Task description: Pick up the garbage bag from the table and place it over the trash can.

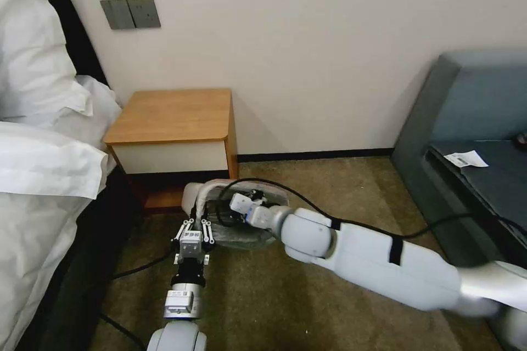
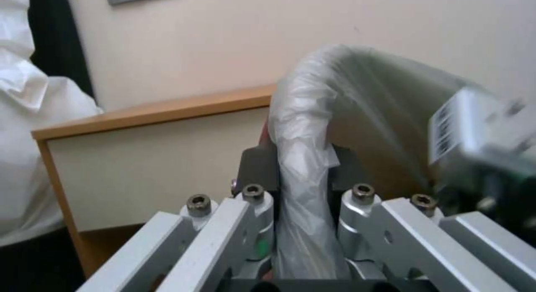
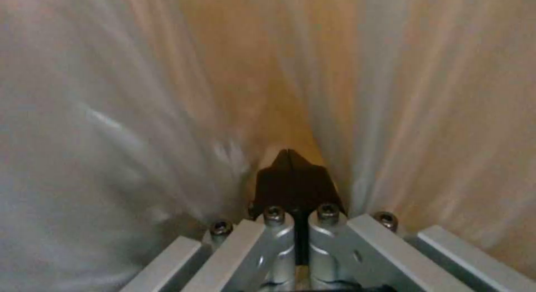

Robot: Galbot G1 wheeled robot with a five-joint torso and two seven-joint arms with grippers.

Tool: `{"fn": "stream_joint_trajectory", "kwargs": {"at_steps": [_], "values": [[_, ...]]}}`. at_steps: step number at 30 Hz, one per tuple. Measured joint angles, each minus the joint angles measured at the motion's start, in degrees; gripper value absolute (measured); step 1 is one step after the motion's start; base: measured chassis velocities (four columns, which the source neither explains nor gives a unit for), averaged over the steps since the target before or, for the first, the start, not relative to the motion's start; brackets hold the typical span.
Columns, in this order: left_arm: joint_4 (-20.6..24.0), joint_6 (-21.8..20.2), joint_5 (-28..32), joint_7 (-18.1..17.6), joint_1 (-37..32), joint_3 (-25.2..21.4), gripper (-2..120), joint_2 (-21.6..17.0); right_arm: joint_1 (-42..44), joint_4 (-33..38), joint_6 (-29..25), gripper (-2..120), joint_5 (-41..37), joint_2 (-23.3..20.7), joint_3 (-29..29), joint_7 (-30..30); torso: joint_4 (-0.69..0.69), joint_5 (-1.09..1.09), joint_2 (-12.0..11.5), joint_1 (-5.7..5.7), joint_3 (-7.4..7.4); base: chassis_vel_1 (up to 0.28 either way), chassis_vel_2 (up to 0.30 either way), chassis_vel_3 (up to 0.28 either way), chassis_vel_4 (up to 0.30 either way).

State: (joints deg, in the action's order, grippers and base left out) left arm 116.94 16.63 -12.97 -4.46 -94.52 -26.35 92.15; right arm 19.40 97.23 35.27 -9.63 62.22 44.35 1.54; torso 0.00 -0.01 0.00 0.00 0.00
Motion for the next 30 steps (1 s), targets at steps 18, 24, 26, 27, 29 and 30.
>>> {"fn": "stream_joint_trajectory", "kwargs": {"at_steps": [18, 24, 26, 27, 29, 30], "values": [[2.4, -2.1, -1.1, -1.0, -1.7, 1.2, 12, 0.0, 0.1, -11.0, -2.5, 0, 5.6, 5.5, 1.3, -1.5, 0.0, 0.01, 0.0, 0.0, 0.0, 0.0, 0.0, 0.0, 0.0], [2.0, -2.2, -0.9, -1.1, -1.8, 1.9, 12, 0.0, -0.1, -11.9, -2.7, 0, 5.4, 7.0, 1.3, -1.3, -0.01, 0.01, 0.0, 0.0, 0.0, 0.0, 0.0, 0.0, 0.0], [2.0, -2.2, -0.7, -1.1, -1.8, 2.1, 12, 0.0, -0.1, -12.1, -2.8, 0, 5.4, 7.3, 1.4, -1.2, 0.0, 0.01, 0.0, 0.0, 0.0, 0.0, 0.0, 0.0, 0.0], [2.0, -2.3, -0.5, -1.1, -1.9, 2.3, 12, 0.0, -0.2, -12.6, -3.1, 0, 5.4, 7.7, 1.5, -1.1, 0.0, 0.0, 0.0, 0.0, 0.0, 0.0, 0.0, 0.0, 0.0], [2.0, -2.3, -0.4, -1.2, -2.0, 2.5, 12, 0.0, -0.2, -13.2, -3.3, 0, 5.4, 8.1, 1.6, -0.9, -0.01, 0.01, 0.0, 0.0, 0.0, 0.0, 0.0, 0.0, 0.0], [2.1, -2.3, -0.4, -1.2, -2.2, 2.7, 12, 0.0, -0.2, -13.7, -3.5, 0, 5.4, 8.4, 1.7, -0.7, 0.0, 0.01, 0.0, 0.0, 0.0, 0.0, 0.0, 0.0, 0.0]]}}
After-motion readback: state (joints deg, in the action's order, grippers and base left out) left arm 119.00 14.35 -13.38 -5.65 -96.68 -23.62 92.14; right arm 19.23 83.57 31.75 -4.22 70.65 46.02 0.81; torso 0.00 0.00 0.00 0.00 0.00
